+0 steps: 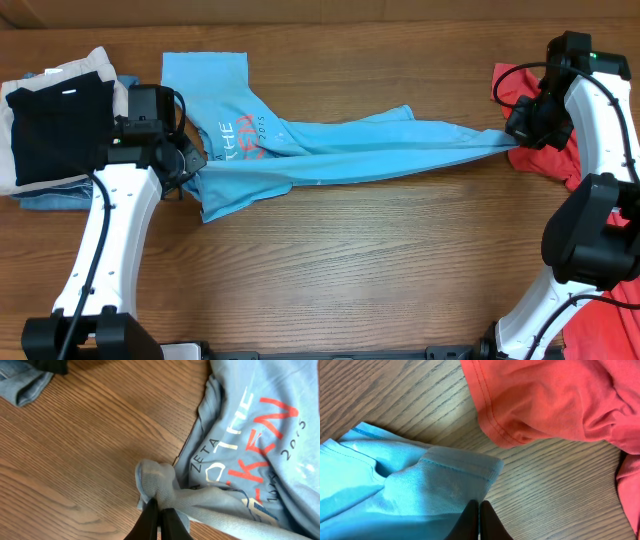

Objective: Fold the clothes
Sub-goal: 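Lift the T-shirt with both grippers and swing it forward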

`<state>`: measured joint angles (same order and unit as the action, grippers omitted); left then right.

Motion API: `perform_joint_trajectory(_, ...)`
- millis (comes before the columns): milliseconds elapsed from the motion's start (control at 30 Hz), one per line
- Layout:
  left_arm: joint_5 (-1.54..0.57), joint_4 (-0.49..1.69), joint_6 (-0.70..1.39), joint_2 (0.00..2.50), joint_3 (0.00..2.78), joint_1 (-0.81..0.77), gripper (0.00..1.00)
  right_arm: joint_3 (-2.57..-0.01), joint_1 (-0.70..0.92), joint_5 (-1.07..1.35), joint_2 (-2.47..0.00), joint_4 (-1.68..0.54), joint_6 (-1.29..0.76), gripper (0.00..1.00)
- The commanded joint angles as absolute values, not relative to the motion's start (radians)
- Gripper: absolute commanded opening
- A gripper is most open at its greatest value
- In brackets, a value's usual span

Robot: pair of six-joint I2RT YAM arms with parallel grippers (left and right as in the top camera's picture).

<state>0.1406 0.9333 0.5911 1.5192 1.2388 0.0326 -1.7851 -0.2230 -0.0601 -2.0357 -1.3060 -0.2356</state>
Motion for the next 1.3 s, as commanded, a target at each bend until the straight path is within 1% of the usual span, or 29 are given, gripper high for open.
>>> perform_joint_trajectory(0,0.130,0.915,0.532,1.510,1.280,0.029,0.04,-1.796,-0.229,-0.062,-2.027,-1.303,-0.236,0.04)
perform_joint_trajectory(100,0.130,0.933,0.471,1.485,1.346,0.030,0.04,-1.810,-0.229,0.022,-1.998,-1.317,-0.229,0.04)
perform_joint_trajectory(267,0.131,1.033,0.382,1.430,1.555,0.044,0.04,-1.885,-0.229,0.039,-1.860,-1.357,-0.229,0.04)
perform_joint_trajectory(467,0.130,1.232,0.365,1.383,1.890,0.091,0.04,-2.028,-0.229,0.039,-1.622,-1.410,-0.229,0.04)
perform_joint_trajectory(667,0.129,1.346,0.355,1.339,2.067,0.125,0.04,-2.094,-0.229,0.035,-1.427,-1.421,-0.208,0.04)
perform_joint_trajectory(800,0.130,1.384,0.345,1.294,2.128,0.133,0.04,-2.096,-0.230,0.020,-1.314,-1.420,-0.209,0.04)
perform_joint_trajectory(967,0.131,1.386,0.344,1.234,2.145,0.133,0.04,-2.096,-0.229,0.004,-1.240,-1.413,-0.209,0.04)
perform_joint_trajectory(1100,0.141,1.384,0.344,1.229,2.145,0.133,0.04,-2.096,-0.229,-0.014,-1.250,-1.389,-0.207,0.04)
perform_joint_trajectory(1267,0.130,1.367,0.345,1.317,2.144,0.132,0.04,-2.096,-0.229,-0.014,-1.356,-1.370,-0.206,0.04)
